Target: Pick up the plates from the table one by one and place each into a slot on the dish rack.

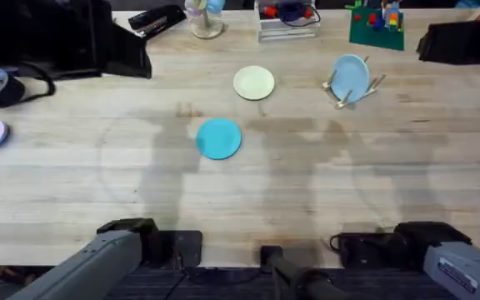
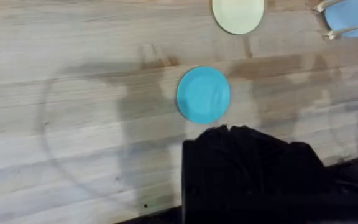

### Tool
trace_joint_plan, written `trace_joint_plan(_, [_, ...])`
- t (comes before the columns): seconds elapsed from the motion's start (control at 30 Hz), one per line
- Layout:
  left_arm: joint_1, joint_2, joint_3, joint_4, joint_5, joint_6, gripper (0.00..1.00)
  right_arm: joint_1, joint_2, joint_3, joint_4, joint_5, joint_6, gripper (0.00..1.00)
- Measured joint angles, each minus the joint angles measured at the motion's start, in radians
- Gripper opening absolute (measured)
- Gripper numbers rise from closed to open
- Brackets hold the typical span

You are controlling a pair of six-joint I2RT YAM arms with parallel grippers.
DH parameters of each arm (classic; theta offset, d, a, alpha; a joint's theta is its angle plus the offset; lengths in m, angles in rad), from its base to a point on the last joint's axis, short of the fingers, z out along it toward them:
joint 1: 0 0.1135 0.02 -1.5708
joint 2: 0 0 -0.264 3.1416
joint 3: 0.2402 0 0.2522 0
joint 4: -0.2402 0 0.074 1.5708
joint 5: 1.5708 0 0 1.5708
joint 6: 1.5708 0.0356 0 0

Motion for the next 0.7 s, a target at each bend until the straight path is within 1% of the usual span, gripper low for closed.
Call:
trace_joint_plan(0.2, [0.062,0.000,-0.159,0.088,0.118,0.043,0.042,0.000,0.000,0.000,0.000,0.000,0.000,0.995])
trace_joint_plan(0.33, [0.093,0.000,-0.268,0.144,0.184,0.068,0.042,0.000,0.000,0.000,0.000,0.000,0.000,0.995])
trace_joint_plan(0.4, [0.103,0.001,-0.320,0.175,0.206,0.074,0.042,0.000,0.000,0.000,0.000,0.000,0.000,0.995])
trace_joint_plan(0.53, [0.108,0.001,-0.403,0.236,0.234,0.082,0.042,0.000,0.000,0.000,0.000,0.000,0.000,0.995])
trace_joint_plan(0.7, [0.107,0.031,-0.468,0.287,0.254,0.086,0.042,0.000,0.000,0.000,0.000,0.000,0.000,0.995])
